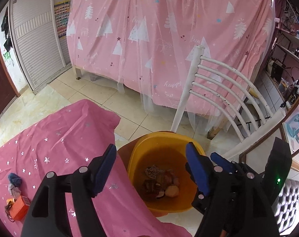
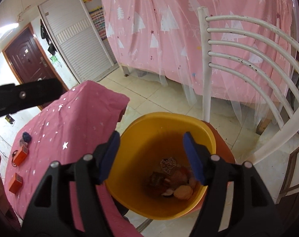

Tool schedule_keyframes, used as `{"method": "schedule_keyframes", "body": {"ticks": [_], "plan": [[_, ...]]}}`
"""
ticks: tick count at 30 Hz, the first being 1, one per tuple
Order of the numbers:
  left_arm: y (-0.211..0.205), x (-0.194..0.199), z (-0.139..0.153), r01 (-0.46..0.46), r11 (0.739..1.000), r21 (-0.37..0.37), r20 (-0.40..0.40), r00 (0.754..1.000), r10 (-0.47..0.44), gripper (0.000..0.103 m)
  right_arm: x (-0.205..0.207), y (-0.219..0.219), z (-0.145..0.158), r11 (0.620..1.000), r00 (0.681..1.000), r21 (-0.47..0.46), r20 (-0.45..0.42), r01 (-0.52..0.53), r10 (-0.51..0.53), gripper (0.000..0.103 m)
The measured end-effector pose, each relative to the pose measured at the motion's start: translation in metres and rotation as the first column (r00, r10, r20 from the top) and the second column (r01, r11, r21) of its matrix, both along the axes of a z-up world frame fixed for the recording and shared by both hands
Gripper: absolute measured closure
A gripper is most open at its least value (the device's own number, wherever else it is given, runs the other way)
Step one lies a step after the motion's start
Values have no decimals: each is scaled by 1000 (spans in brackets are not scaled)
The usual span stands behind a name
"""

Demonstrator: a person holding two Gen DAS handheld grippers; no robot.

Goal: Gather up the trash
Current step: 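Open both tools over the bin and move them back over the table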

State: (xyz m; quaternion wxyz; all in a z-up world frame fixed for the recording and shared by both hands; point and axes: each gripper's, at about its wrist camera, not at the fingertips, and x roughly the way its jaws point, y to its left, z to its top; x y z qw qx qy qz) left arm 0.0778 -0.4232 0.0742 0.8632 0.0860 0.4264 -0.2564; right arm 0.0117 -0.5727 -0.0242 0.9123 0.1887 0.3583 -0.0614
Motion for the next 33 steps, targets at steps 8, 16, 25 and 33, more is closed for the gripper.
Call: {"method": "schedule_keyframes", "body": {"ticks": [8,16,25,33], "plan": [[40,-8,9,-43,999,-24,12,999,43,36,0,26,14,998,998,-21,30,-63,64,32],[101,-18,13,-89,995,-40,15,996,90,36,3,69,28,991,991,-56,38,-124,126,28],[183,-22,18,-157,986,-57,23,987,158,35,17,119,31,978,979,-52,18,-202,203,24],[263,-30,13,-209,977,-51,33,977,211,29,28,168,36,956,958,-63,9,-287,288,23]]}}
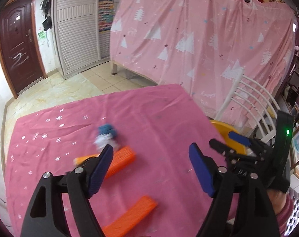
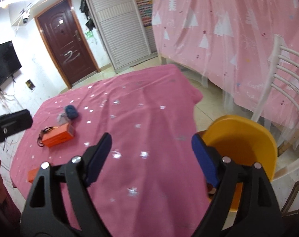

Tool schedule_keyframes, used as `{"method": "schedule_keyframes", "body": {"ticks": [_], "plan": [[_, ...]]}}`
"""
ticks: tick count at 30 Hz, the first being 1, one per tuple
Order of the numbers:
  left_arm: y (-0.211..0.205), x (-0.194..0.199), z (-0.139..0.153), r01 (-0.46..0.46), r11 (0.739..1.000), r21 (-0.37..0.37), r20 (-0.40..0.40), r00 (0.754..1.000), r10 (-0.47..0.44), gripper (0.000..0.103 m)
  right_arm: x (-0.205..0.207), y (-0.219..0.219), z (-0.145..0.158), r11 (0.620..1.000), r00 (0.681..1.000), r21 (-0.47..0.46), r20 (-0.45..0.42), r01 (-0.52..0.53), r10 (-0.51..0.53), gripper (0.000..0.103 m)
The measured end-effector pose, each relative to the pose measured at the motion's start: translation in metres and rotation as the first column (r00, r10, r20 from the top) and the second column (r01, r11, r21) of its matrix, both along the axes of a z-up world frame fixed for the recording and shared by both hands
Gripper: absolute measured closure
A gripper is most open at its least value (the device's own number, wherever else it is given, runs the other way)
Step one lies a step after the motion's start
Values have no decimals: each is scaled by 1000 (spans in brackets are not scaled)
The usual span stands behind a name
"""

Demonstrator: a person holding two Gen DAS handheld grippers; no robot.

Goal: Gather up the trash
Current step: 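Open both tools over the bin and move them back over the table, then grasp the orange box with the left tool while the right tool grasps the blue cloth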

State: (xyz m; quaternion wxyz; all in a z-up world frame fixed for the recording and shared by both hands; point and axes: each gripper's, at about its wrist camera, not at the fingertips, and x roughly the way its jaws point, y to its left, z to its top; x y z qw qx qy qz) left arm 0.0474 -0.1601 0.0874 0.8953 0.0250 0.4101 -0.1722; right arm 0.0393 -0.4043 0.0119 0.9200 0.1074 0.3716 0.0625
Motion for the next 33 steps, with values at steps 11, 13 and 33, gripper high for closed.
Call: {"method": "schedule_keyframes", "body": {"ticks": [11,13,33], "plan": [[40,-30,-16,66,998,7,16,998,-66,28,15,63,8,995,995,-32,-16,-95,95,23],[45,-34,-23,81,997,8,5,997,-82,28,18,70,10,993,994,-38,-19,-108,107,23],[57,-50,-88,203,979,8,-59,978,-202,47,38,136,12,971,973,-65,-46,-230,227,23]]}}
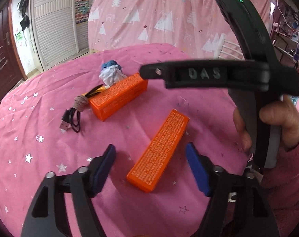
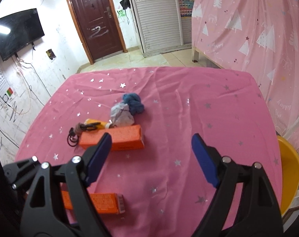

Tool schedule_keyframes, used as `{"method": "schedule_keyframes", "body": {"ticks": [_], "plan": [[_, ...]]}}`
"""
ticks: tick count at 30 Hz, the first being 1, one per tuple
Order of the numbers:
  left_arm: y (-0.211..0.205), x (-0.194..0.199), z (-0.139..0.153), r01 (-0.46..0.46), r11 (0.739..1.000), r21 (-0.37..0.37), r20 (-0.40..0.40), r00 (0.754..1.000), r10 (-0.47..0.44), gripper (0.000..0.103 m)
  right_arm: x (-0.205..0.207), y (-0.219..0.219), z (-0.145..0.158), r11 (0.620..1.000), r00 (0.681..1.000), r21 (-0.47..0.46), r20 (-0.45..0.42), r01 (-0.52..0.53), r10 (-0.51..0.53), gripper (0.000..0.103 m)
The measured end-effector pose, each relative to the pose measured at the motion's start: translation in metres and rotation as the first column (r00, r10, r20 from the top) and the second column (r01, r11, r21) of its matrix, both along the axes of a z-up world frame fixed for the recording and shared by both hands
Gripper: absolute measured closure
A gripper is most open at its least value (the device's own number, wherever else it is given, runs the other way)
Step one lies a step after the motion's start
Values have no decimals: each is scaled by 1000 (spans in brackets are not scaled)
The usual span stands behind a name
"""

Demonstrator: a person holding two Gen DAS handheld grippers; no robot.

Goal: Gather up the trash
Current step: 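Grasp the orange box with the left tool while the right tool grasps the blue cloth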

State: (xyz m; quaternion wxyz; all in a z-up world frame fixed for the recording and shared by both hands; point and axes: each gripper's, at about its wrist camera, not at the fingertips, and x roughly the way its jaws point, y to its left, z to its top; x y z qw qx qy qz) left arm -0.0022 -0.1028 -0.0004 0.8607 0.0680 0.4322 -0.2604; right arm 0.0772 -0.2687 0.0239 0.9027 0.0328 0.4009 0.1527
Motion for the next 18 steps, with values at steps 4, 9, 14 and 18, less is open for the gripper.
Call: {"method": "schedule_keyframes", "body": {"ticks": [4,9,14,18], "plan": [[0,0,3,7,1000,-17,19,1000,-7,62,13,10,3,1000,1000,-4,3,-15,15,23],[0,-5,1,-2,1000,17,61,998,1,79,37,24,7,999,999,17,-6,-34,34,23],[3,-5,2,-7,1000,21,73,997,5,86,58,39,6,999,999,23,-20,-39,39,23],[5,-7,2,-4,1000,24,80,997,2,86,73,49,0,999,998,22,-47,-35,36,28]]}}
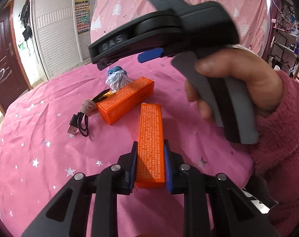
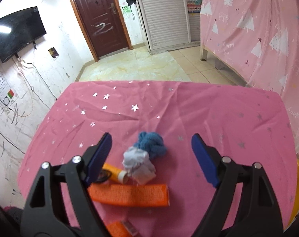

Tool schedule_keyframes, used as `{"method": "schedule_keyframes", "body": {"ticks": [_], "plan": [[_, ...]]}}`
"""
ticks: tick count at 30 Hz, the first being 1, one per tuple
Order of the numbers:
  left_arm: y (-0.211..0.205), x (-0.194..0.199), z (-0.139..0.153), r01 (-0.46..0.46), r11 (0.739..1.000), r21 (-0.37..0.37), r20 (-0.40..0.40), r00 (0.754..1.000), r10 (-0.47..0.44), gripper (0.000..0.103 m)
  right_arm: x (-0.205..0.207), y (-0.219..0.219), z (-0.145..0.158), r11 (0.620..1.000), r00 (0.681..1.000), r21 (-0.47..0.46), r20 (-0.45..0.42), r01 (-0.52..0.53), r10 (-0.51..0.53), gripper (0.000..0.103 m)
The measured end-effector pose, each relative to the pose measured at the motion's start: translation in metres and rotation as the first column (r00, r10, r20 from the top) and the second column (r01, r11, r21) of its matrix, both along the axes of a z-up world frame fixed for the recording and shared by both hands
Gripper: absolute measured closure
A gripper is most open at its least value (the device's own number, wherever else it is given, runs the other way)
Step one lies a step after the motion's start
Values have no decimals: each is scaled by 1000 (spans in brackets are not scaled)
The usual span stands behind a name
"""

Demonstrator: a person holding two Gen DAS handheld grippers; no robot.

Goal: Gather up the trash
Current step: 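Grasp the orange box with the left tool while the right tool grasps the blue cloth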

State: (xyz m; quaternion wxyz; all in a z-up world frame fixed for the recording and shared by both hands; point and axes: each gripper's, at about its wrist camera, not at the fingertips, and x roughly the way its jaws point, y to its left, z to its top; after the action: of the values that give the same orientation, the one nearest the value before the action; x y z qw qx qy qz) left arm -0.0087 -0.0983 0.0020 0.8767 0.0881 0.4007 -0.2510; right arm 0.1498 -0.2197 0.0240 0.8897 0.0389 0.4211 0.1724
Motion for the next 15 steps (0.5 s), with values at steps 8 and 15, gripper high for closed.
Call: {"method": "schedule_keyframes", "body": {"ticks": [8,15], "plan": [[9,5,-1,-7,999,-42,-19,1000,6,86,20,0,-15,998,994,67,-112,4,3,75],[10,5,-4,-13,999,-47,-18,1000,12,86,16,1,-11,999,996,34,-81,29,-27,80]]}}
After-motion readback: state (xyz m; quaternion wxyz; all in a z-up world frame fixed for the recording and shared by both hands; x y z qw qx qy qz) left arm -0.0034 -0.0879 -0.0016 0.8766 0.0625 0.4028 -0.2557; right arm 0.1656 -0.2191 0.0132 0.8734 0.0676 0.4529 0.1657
